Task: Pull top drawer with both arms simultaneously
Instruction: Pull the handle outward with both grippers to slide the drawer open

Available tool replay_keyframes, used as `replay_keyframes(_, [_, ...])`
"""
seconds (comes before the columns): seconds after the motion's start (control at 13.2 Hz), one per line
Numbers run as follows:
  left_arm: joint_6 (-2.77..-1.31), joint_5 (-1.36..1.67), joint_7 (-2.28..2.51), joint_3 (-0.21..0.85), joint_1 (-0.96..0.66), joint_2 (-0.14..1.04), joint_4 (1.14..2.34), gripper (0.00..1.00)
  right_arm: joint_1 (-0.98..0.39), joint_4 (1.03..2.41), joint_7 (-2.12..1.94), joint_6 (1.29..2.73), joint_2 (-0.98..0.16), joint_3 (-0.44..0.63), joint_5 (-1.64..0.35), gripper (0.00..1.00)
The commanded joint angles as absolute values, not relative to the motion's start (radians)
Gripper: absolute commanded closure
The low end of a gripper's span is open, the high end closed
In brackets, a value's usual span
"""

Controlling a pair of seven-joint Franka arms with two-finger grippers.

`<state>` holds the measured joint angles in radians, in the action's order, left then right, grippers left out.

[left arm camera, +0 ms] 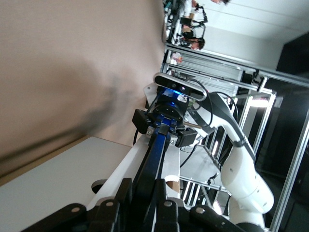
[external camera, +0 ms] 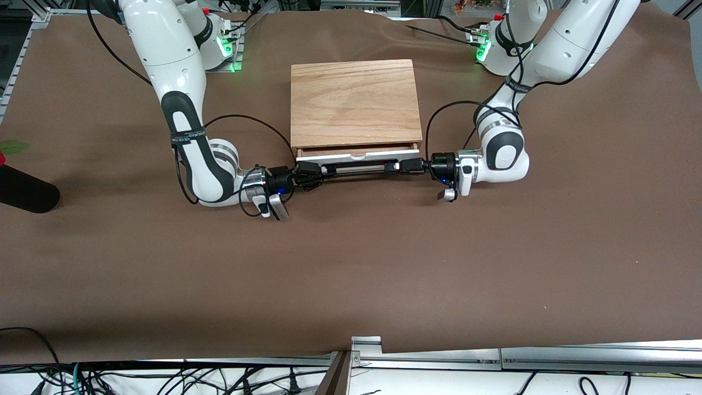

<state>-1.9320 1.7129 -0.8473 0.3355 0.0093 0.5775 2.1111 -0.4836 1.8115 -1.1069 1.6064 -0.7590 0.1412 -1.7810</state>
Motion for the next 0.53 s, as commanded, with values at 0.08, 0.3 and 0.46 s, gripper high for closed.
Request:
replay_keyframes(0.08, [-1.864,1.692,-0.7,0.322,0.006,0.551,2.066,1.0,-0.417,1.684,-1.088,1.655,-0.816,0.15,-1.847,0.94])
replay_keyframes(0.3, [-1.864,1.689,-0.646,0.29,-0.015,0.561,2.027,1.0,-0.417,1.64,-1.088,1.664,-0.854,0.161,-1.848,0.94])
replay_keyframes(0.46, [-1.864,1.658,-0.618,0.27,-0.02,0.592,1.978,1.0,-0.416,1.612,-1.088,1.669,-0.88,0.163,-1.848,0.94])
